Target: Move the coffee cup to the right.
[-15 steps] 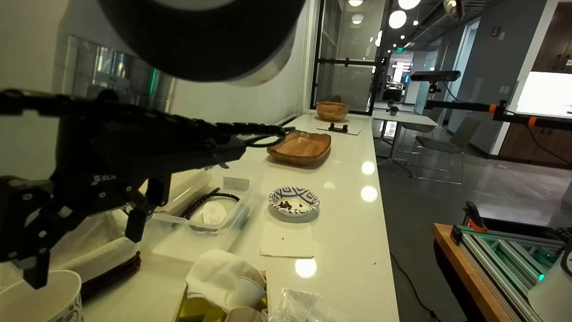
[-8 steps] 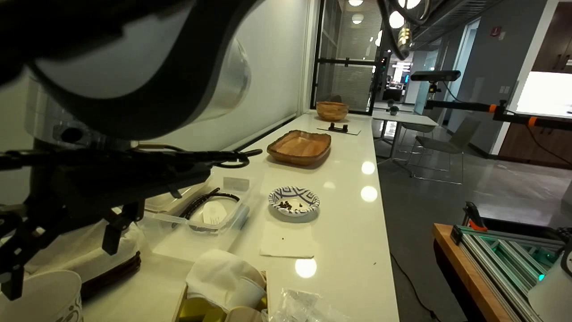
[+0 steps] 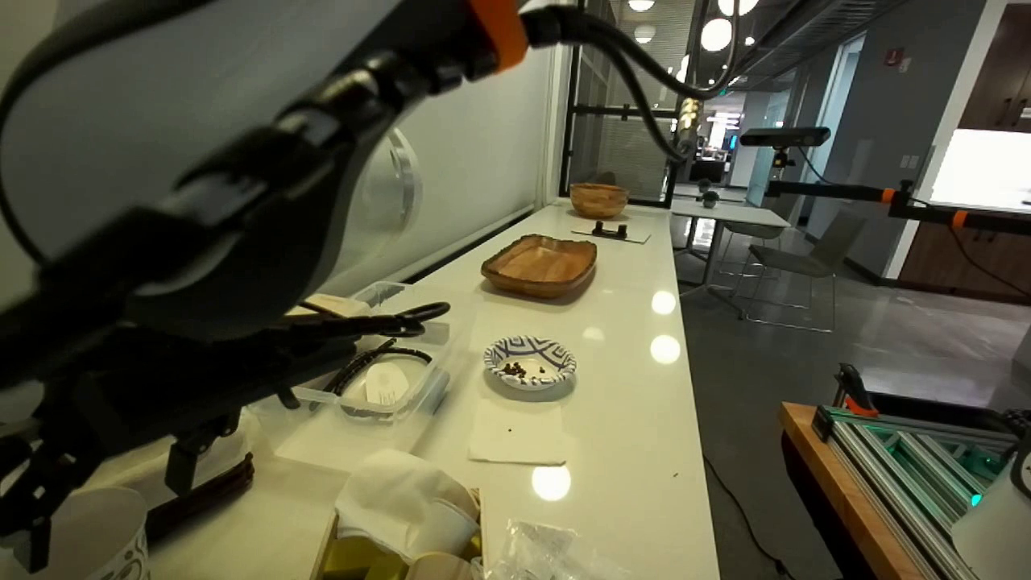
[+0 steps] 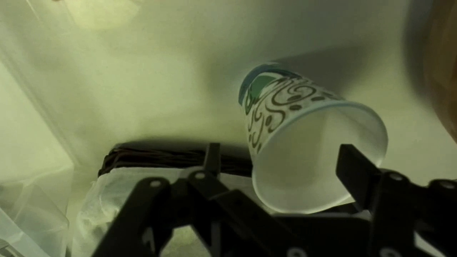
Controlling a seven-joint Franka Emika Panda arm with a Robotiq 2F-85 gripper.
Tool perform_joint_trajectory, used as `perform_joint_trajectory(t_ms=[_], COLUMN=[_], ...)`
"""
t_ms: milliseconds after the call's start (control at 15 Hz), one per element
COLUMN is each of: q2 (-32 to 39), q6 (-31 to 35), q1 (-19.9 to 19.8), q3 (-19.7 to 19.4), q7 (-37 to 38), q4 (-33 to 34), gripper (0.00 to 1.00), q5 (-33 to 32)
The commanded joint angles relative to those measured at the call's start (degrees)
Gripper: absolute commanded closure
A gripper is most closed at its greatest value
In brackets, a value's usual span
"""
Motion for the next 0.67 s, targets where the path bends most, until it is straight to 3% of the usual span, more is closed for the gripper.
perform_joint_trajectory(t_ms=[0, 400, 600], q2=[2.7, 1.9, 0.8], q6=[3.6, 4.4, 4.0], q1=[1.6, 4.0, 8.3], q3=[-1.6, -4.4, -9.6], q7=[1.1, 4.0, 10.9], q4=[1.3, 0.2, -0.5], gripper=[0.47, 0.94, 1.0], q5=[1.0, 0.5, -1.1])
